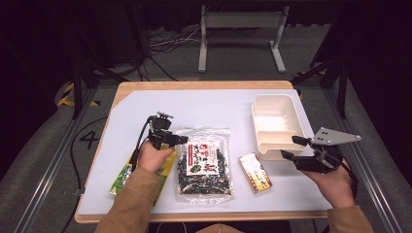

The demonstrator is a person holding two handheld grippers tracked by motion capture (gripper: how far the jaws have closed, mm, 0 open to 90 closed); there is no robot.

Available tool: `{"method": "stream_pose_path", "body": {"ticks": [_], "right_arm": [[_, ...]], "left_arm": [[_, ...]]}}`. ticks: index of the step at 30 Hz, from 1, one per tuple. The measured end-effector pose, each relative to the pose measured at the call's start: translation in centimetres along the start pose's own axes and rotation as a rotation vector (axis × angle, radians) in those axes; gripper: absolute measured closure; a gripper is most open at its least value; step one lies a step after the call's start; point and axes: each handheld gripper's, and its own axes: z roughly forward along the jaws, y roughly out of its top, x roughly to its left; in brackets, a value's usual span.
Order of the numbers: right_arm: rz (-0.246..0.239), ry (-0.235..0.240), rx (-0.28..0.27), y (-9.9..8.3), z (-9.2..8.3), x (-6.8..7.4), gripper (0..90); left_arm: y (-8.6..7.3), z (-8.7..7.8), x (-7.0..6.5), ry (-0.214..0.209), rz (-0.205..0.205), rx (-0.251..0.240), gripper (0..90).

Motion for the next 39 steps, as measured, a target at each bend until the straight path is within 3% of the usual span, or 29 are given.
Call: {"method": "stream_pose_path", "body": {"ticks": [7, 16, 17, 21, 25, 31, 39], "right_arm": [[-0.020, 0.018, 0.003, 0.0, 0.2, 0.1, 37.8], [-0.027, 0.024, 0.002, 0.0, 0.2, 0.3, 39.5], [-0.030, 0.027, 0.001, 0.0, 0.2, 0.3, 40.2], [-0.038, 0.032, 0.003, 0.0, 0.3, 0.4, 41.2], [-0.040, 0.032, 0.006, 0.0, 0.4, 0.4, 41.4], [-0.040, 0.032, 0.004, 0.0, 0.4, 0.4, 41.9], [-0.044, 0.034, 0.003, 0.0, 0.3, 0.5, 43.7]], "left_arm": [[0.1, 0.5, 0.4, -0.052, -0.053, 0.020, 28.5], [-0.1, 0.9, 0.4, -0.049, -0.059, 0.052, 40.8], [-0.1, 1.2, 0.3, -0.067, -0.069, 0.074, 43.5], [-0.1, 1.3, 0.1, -0.076, -0.061, 0.082, 48.2], [-0.2, 1.4, 0.0, -0.069, -0.064, 0.079, 52.4], [-0.4, 1.6, -0.2, -0.068, -0.053, 0.079, 66.5], [-0.5, 1.4, -0.2, -0.119, -0.052, 0.040, 77.8]]}}
